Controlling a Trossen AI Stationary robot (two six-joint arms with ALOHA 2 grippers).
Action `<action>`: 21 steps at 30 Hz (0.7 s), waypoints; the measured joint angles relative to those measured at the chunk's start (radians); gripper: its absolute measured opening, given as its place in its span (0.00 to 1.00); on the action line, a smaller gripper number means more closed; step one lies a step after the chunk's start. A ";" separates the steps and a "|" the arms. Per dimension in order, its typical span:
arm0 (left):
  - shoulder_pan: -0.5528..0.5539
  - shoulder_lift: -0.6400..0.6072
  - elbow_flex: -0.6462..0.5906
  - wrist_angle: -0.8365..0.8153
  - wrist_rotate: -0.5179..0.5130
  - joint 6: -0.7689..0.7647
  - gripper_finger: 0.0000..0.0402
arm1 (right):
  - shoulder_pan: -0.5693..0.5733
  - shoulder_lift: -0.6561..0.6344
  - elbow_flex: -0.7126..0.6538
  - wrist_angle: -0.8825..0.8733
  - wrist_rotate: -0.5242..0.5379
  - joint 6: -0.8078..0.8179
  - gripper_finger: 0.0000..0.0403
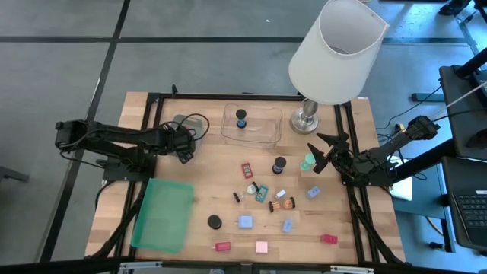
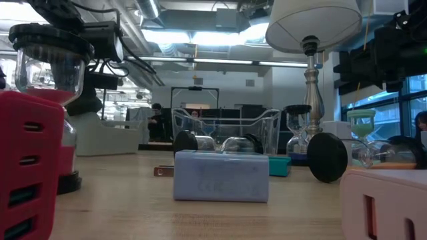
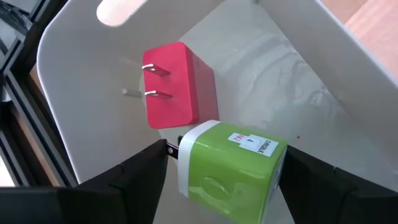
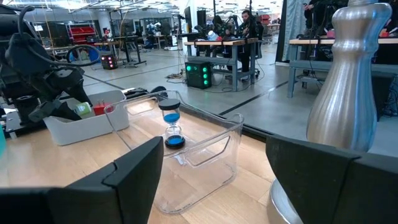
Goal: Pick & Place Office items
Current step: Put the green charger adapter into the gray bin, then put the red hourglass into the transparent bin
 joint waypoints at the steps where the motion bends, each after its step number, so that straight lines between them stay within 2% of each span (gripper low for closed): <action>1: 0.000 0.000 0.000 0.000 0.000 0.000 0.68 | 0.000 0.000 0.000 0.000 0.000 0.000 0.72; 11: 0.000 0.000 0.012 -0.001 -0.009 -0.005 0.77 | 0.000 0.000 0.000 0.000 0.000 0.000 0.72; 21: 0.000 0.000 0.151 -0.026 -0.044 0.100 0.77 | 0.000 0.000 0.000 0.000 0.000 0.000 0.72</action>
